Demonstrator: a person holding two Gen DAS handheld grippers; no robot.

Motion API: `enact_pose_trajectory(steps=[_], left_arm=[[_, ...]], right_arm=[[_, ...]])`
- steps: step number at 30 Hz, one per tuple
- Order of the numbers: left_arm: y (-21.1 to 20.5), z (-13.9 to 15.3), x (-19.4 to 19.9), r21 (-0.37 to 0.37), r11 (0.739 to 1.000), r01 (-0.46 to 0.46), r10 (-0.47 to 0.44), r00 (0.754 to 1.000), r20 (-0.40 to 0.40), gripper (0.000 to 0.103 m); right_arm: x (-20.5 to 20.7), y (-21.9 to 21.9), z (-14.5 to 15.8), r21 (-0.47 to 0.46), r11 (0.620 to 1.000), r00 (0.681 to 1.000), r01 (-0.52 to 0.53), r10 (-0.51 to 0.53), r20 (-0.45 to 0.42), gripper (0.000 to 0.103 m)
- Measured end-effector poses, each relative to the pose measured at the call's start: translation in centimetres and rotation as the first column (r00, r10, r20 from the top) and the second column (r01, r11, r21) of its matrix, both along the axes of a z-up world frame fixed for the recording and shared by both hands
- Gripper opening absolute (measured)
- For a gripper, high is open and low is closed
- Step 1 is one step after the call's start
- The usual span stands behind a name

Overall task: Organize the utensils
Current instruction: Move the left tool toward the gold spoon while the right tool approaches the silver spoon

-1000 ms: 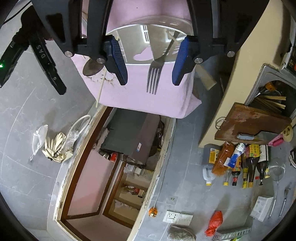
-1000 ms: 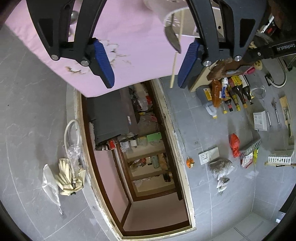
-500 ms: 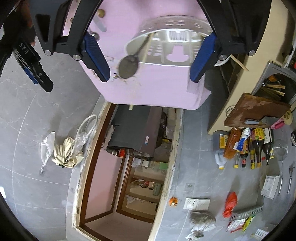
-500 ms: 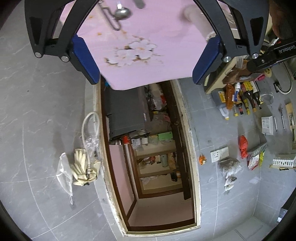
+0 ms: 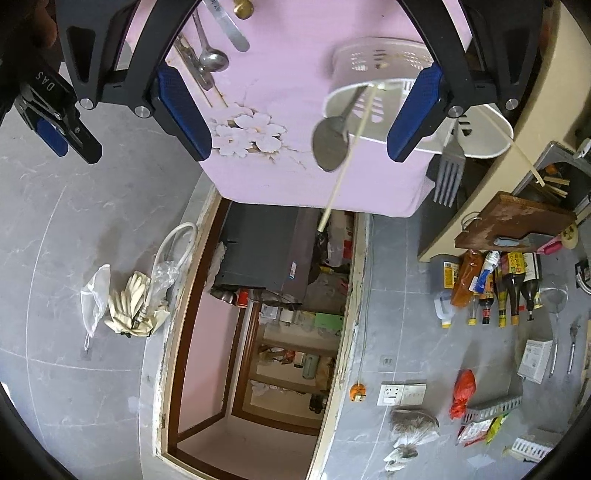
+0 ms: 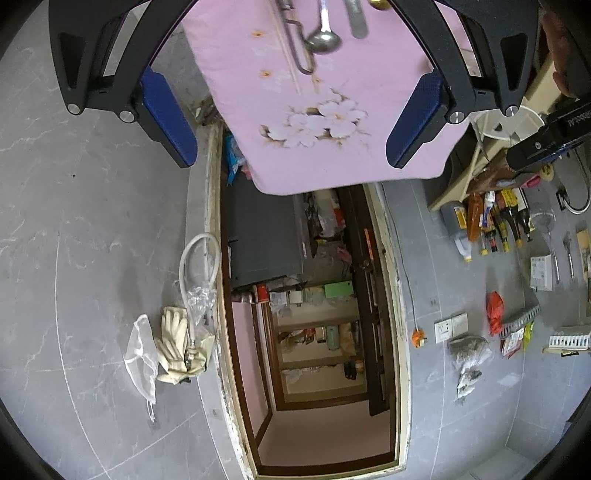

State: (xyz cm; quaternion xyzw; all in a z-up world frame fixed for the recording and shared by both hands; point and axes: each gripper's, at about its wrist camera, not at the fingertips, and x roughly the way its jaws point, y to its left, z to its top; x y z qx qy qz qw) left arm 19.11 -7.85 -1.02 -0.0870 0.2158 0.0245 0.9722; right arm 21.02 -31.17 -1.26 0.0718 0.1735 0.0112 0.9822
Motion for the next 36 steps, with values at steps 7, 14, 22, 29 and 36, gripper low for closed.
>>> enact_pose_trajectory(steps=[7,14,22,29,36], left_arm=[[-2.6,-1.9,-0.5,0.004,0.999,-0.042,0.042,0.998,-0.037,0.096],[-4.2,-5.3,-0.9,0.008,0.997,-0.077,0.078,0.989,-0.129,0.096],[-5.3,-9.1,-1.2,-0.015,0.996,-0.091,0.085,0.968,-0.238,0.096],[-6.2,-11.6,-1.0,-0.043,0.997,-0.065,0.049,0.950,-0.309,0.090],[-7.0,-13.4,-0.4,-0.078,0.997,-0.011,-0.020,0.924,-0.382,0.066]], right_arm=[[0.8,-1.9,-2.1,-0.008,0.999,0.998,-0.050,0.050,-0.043,0.101],[1.6,-3.0,-5.2,-0.009,0.993,0.987,-0.118,0.117,-0.106,0.101],[3.0,-3.1,-9.3,-0.015,0.975,0.955,-0.223,0.215,-0.205,0.100],[4.2,-2.8,-12.1,0.040,0.951,0.908,-0.308,0.306,-0.286,0.088],[4.8,-1.8,-14.3,0.121,0.909,0.844,-0.400,0.416,-0.339,0.044]])
